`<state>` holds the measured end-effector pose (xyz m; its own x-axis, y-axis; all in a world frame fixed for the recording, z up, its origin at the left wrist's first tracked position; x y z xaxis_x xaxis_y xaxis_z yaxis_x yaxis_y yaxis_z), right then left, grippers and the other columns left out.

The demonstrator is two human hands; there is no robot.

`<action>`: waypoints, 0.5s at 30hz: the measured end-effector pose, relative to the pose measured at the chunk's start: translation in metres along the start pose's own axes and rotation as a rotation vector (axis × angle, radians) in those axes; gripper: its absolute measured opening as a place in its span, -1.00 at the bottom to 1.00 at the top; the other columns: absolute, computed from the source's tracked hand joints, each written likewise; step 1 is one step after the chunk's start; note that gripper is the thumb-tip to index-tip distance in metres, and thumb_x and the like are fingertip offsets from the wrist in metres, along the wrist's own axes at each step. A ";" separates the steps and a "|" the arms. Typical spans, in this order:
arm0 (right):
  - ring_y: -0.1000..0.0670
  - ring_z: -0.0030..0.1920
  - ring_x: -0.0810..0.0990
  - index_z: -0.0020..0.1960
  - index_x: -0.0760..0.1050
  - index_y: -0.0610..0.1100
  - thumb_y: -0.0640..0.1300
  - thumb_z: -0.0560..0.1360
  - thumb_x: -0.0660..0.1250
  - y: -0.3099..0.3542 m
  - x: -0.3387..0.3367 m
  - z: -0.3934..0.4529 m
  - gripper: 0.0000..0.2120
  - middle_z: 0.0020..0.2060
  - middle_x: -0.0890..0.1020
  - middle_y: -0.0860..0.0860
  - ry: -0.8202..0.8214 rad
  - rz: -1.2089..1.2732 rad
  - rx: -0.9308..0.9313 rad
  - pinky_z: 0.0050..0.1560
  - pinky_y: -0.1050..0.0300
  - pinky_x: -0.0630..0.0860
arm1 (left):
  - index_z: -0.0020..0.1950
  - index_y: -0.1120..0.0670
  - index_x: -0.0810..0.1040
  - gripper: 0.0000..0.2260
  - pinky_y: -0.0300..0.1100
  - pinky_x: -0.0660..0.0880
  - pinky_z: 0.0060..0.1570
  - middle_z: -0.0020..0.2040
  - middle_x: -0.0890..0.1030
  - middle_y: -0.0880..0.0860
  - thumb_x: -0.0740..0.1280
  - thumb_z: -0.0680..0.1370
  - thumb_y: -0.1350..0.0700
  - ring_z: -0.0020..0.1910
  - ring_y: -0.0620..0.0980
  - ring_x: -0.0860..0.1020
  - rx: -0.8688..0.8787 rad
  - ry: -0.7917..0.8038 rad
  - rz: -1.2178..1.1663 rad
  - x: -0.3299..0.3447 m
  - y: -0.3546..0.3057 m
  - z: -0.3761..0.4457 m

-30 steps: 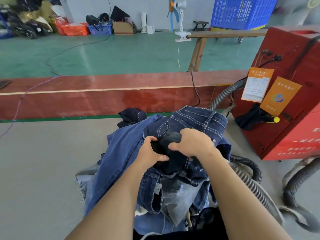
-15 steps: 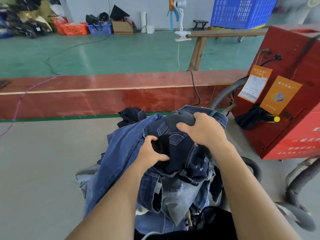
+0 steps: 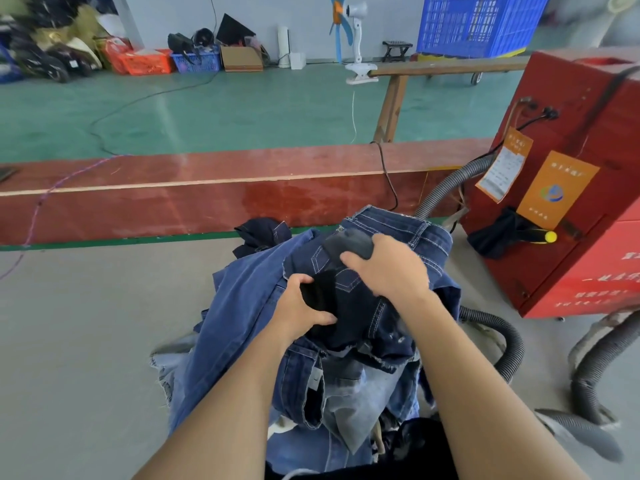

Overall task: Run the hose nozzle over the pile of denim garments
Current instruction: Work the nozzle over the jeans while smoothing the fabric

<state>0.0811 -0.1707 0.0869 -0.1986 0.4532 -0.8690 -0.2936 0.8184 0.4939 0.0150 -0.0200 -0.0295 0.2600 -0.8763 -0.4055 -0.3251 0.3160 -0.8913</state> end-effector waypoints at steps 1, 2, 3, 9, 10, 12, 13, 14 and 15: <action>-0.13 -0.17 0.61 0.00 0.38 -0.11 0.21 0.52 0.25 0.001 -0.009 0.001 -0.63 -0.20 0.61 -0.04 -0.044 0.025 -0.018 -0.22 0.08 0.45 | 0.22 -0.01 0.30 -0.36 -0.21 0.40 0.01 0.14 0.44 0.00 0.59 0.30 0.22 0.11 -0.02 0.44 0.008 0.004 -0.003 0.000 0.000 0.000; -0.11 -0.21 0.60 -0.04 0.37 -0.10 0.22 0.52 0.25 0.003 -0.016 0.001 -0.63 -0.25 0.58 -0.02 -0.076 0.044 -0.037 -0.28 0.10 0.42 | 0.22 -0.01 0.30 -0.36 -0.22 0.39 -0.01 0.13 0.44 -0.02 0.59 0.30 0.22 0.10 -0.02 0.43 0.011 0.005 -0.005 -0.001 0.000 0.000; -0.09 -0.25 0.59 -0.07 0.36 -0.09 0.22 0.52 0.25 0.004 -0.021 0.000 -0.64 -0.30 0.56 0.01 -0.089 0.055 -0.052 -0.33 0.12 0.38 | 0.21 -0.02 0.30 -0.36 -0.23 0.38 -0.04 0.12 0.43 -0.03 0.59 0.30 0.21 0.10 -0.02 0.43 0.011 0.002 -0.004 -0.001 0.000 0.001; -0.08 -0.24 0.60 -0.12 0.38 -0.10 0.18 0.48 0.32 -0.001 -0.003 -0.010 -0.65 -0.38 0.56 -0.01 0.192 -0.104 -0.042 -0.26 0.09 0.43 | 0.19 -0.04 0.30 -0.34 -0.16 0.42 0.03 0.12 0.46 0.00 0.61 0.27 0.21 0.12 0.01 0.44 -0.015 -0.019 0.013 0.001 0.004 0.004; -0.09 -0.21 0.59 -0.10 0.39 -0.12 0.19 0.47 0.32 -0.001 0.003 -0.010 -0.64 -0.32 0.57 -0.01 0.224 -0.159 -0.046 -0.26 0.08 0.42 | 0.18 -0.04 0.30 -0.34 -0.15 0.43 0.03 0.13 0.46 0.01 0.62 0.26 0.21 0.12 0.01 0.44 -0.022 -0.017 0.015 0.001 0.004 0.004; -0.10 -0.16 0.53 -0.06 0.38 -0.12 0.19 0.48 0.32 0.000 0.013 -0.010 -0.63 -0.19 0.54 0.00 0.245 -0.252 -0.054 -0.24 0.07 0.39 | 0.18 -0.05 0.29 -0.33 -0.16 0.44 0.00 0.14 0.46 0.01 0.62 0.26 0.23 0.12 0.00 0.45 -0.037 -0.005 0.019 0.001 0.004 0.005; -0.11 -0.15 0.50 -0.05 0.37 -0.11 0.20 0.49 0.31 0.000 0.017 -0.009 -0.63 -0.16 0.51 -0.01 0.239 -0.274 -0.052 -0.22 0.07 0.38 | 0.19 -0.06 0.28 -0.32 -0.17 0.43 -0.01 0.14 0.45 0.00 0.61 0.26 0.23 0.12 0.00 0.44 -0.046 0.001 0.021 0.001 0.005 0.005; -0.12 -0.14 0.48 -0.04 0.35 -0.10 0.20 0.50 0.30 0.000 0.020 -0.008 -0.64 -0.15 0.50 -0.01 0.225 -0.272 -0.046 -0.21 0.06 0.37 | 0.19 -0.07 0.28 -0.31 -0.17 0.43 -0.01 0.14 0.45 0.00 0.61 0.26 0.23 0.12 0.00 0.44 -0.053 0.004 0.023 0.001 0.004 0.005; -0.12 -0.13 0.48 -0.04 0.34 -0.10 0.19 0.51 0.29 0.000 0.022 -0.007 -0.64 -0.15 0.49 -0.01 0.204 -0.251 -0.037 -0.20 0.06 0.36 | 0.20 -0.07 0.27 -0.31 -0.16 0.43 0.00 0.14 0.44 -0.01 0.61 0.26 0.23 0.13 0.00 0.44 -0.055 0.004 0.024 0.001 0.004 0.005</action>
<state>0.0703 -0.1630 0.0679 -0.2981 0.1557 -0.9417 -0.3898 0.8807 0.2690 0.0187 -0.0180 -0.0348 0.2474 -0.8702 -0.4261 -0.3808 0.3170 -0.8686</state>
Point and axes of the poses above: each hand's wrist, its own z-axis towards the middle knuckle, its own x-axis out of the palm, y = z × x, the point moved 5 cm from there along z, towards the middle knuckle
